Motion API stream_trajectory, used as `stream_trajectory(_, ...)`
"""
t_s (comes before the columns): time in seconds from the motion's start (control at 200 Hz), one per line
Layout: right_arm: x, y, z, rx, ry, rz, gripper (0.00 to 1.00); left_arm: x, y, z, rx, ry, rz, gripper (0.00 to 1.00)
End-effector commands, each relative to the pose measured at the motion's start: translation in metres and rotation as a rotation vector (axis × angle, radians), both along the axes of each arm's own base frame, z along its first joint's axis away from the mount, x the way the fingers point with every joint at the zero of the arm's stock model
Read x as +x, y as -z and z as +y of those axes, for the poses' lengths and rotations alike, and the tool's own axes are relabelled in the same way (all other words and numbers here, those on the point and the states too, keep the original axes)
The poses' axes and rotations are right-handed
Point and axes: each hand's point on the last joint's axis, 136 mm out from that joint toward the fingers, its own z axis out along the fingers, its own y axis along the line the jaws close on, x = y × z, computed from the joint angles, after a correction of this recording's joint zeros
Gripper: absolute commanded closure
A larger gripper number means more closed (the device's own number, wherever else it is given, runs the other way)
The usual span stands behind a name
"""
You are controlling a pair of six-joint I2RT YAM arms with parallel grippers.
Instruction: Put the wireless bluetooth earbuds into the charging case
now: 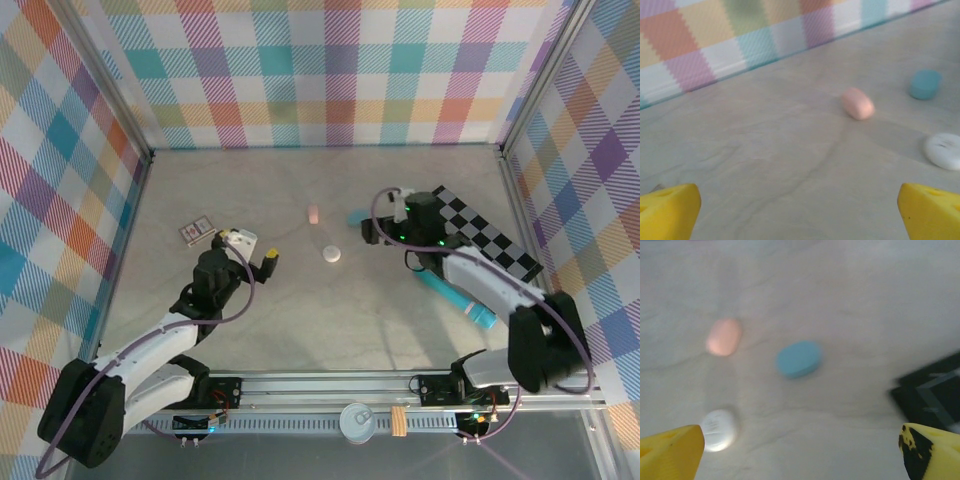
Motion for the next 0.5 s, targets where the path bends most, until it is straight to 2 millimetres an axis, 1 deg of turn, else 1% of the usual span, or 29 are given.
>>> stream_trajectory(0.0,0.010,-0.010,-0.056,-0.140,0.136,-0.194,0.01,0.010,0.001,0.028,-0.085,-0.114,-0.039,0.00)
stream_trajectory(0.04,0.008,-0.005,-0.068,-0.161,0.157,-0.210,0.01,0.013,0.005,0.034,-0.108,-0.134,-0.035,0.00)
stream_trajectory(0.085,0.006,0.006,-0.083,-0.174,0.188,-0.213,0.01,0.016,0.010,0.040,-0.129,-0.150,-0.028,0.00)
stream_trajectory(0.135,0.004,0.012,-0.094,-0.172,0.211,-0.227,0.01,0.020,0.015,0.045,-0.152,-0.165,-0.023,0.00)
stream_trajectory(0.21,0.002,0.027,-0.110,-0.141,0.255,-0.243,0.01,0.025,0.025,0.053,-0.156,-0.195,-0.009,0.00)
stream_trajectory(0.29,0.003,0.040,-0.119,-0.107,0.269,-0.239,0.01,0.030,0.034,0.061,-0.163,-0.221,-0.009,0.00)
stream_trajectory(0.31,0.005,0.038,-0.121,-0.098,0.272,-0.258,0.01,0.031,0.035,0.062,-0.166,-0.226,-0.010,0.00)
stream_trajectory(0.39,0.009,0.046,-0.122,-0.090,0.258,-0.253,0.01,0.038,0.042,0.072,-0.174,-0.258,-0.019,0.00)
stream_trajectory(0.43,0.011,0.045,-0.120,-0.085,0.234,-0.253,0.01,0.042,0.044,0.078,-0.181,-0.280,-0.032,0.00)
stream_trajectory(0.495,0.016,0.048,-0.124,-0.074,0.237,-0.264,0.01,0.049,0.058,0.085,-0.202,-0.307,-0.001,0.00)
